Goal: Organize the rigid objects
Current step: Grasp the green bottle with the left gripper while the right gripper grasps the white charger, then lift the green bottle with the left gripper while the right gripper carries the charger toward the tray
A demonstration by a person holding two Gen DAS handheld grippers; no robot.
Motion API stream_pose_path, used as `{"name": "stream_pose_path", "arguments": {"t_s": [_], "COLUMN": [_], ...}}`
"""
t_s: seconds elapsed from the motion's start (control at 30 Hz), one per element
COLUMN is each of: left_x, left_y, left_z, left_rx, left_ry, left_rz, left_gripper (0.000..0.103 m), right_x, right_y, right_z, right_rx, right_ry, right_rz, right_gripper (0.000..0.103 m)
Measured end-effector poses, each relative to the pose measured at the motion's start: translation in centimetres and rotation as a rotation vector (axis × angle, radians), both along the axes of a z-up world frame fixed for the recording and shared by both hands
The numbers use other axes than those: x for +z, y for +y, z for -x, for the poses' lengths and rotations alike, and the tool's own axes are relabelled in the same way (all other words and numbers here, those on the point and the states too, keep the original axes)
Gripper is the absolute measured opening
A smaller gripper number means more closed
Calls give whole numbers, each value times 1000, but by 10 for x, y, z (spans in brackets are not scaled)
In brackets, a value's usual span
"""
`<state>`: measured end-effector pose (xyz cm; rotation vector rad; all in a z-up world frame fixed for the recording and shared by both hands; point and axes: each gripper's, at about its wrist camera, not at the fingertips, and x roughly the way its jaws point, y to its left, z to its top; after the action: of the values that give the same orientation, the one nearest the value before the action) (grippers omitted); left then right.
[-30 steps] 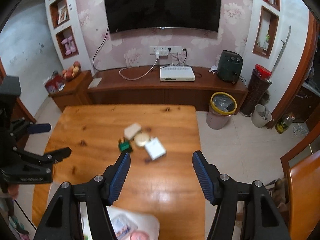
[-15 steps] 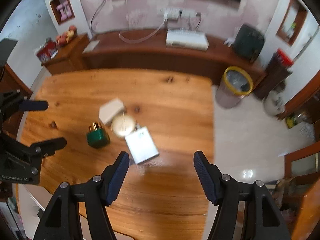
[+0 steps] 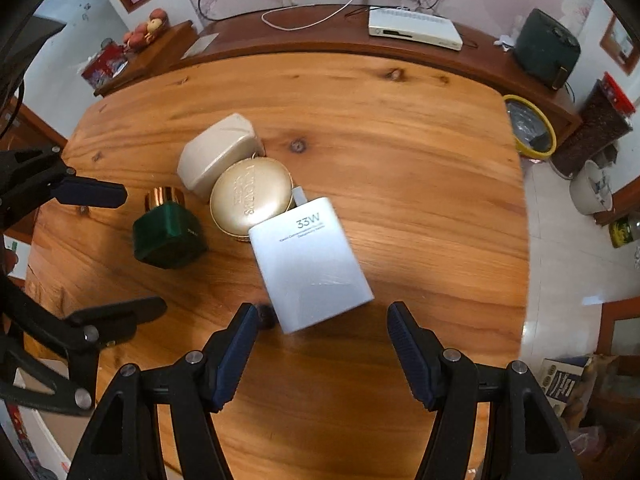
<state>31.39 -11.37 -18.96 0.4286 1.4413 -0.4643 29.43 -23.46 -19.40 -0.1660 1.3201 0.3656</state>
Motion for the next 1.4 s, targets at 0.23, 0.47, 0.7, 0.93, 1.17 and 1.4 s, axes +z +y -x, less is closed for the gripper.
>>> {"name": "stream_pose_path", "arguments": {"t_s": [0.23, 0.47, 0.7, 0.93, 1.17, 1.4], "left_x": [-12, -11, -14, -10, -5, 4], "left_y": [0, 2, 0, -1, -4, 2], "left_z": [-7, -7, -11, -15, -6, 6], "left_rx": [22, 33, 21, 30, 15, 56], "left_ry": [20, 4, 0, -43, -100, -131], "left_rz": [31, 37, -14, -22, -9, -10], "left_gripper": [82, 65, 65, 65, 52, 52], "right_x": [-1, -1, -1, -2, -3, -2], "right_y": [4, 6, 2, 5, 4, 5], "right_z": [-4, 5, 6, 4, 7, 17], "right_rx": [22, 68, 58, 47, 28, 9], "right_ry": [-57, -99, -89, -94, -102, -96], "right_rz": [15, 33, 31, 22, 26, 34], "right_gripper": [69, 53, 53, 54, 53, 52]}}
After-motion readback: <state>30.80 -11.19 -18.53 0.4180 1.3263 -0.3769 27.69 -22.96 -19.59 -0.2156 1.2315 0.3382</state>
